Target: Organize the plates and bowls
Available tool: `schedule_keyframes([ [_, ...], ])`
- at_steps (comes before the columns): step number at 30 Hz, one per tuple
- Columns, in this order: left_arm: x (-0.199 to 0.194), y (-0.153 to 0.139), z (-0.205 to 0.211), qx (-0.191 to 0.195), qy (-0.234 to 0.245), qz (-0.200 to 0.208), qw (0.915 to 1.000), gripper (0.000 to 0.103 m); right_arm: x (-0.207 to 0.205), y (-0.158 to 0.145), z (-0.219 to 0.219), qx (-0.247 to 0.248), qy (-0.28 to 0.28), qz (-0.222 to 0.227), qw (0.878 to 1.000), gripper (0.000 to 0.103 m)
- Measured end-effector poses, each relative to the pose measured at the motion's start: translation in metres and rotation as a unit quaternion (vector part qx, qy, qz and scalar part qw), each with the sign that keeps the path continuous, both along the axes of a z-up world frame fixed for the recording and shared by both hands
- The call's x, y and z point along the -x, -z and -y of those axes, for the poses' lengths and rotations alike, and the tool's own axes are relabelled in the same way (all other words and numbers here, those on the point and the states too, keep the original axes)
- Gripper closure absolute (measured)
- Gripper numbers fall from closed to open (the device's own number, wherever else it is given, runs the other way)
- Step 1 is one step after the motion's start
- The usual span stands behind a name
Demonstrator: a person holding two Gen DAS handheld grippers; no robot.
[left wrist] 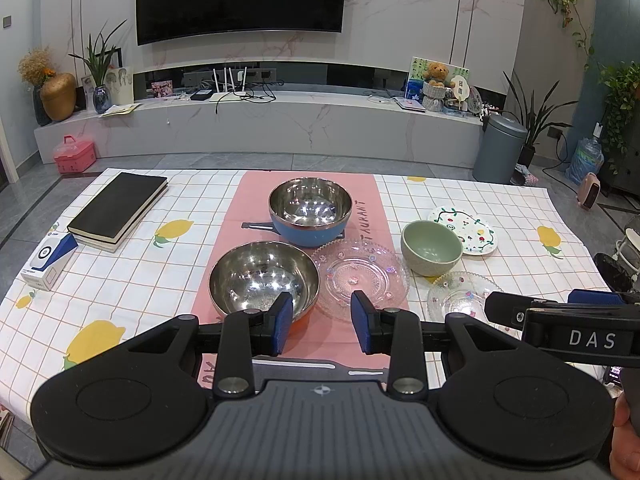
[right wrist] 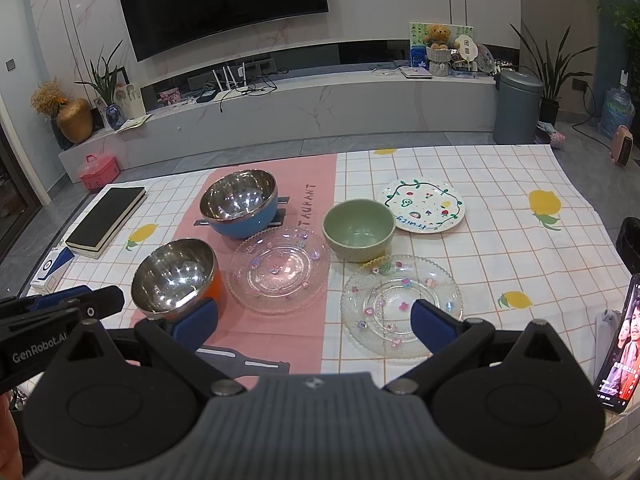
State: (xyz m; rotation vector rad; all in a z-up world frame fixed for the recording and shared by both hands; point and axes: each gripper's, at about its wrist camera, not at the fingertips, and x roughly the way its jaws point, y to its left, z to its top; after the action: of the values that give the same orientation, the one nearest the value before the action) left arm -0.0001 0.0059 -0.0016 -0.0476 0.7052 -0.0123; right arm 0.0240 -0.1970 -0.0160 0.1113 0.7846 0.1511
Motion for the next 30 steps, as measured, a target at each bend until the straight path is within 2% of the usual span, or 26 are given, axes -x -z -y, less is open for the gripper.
schedule_keyframes([
  [17, -0.02, -0.005, -0.017, -0.015, 0.004, -0.022, 0.9996, 0.062, -0.018, -0.002, -0.02, -0.009, -0.028, 0.002, 1.0, 0.003],
  [25, -0.049, -0.007, -0.063, -0.005, 0.0, -0.065, 0.9979, 0.062, -0.043, 0.012, -0.047, -0.032, -0.048, -0.026, 0.998, 0.006],
  [30, -0.078, 0.001, -0.091, 0.012, 0.003, -0.105, 0.9944, 0.062, -0.061, 0.024, -0.072, -0.023, -0.065, -0.043, 0.997, 0.009],
])
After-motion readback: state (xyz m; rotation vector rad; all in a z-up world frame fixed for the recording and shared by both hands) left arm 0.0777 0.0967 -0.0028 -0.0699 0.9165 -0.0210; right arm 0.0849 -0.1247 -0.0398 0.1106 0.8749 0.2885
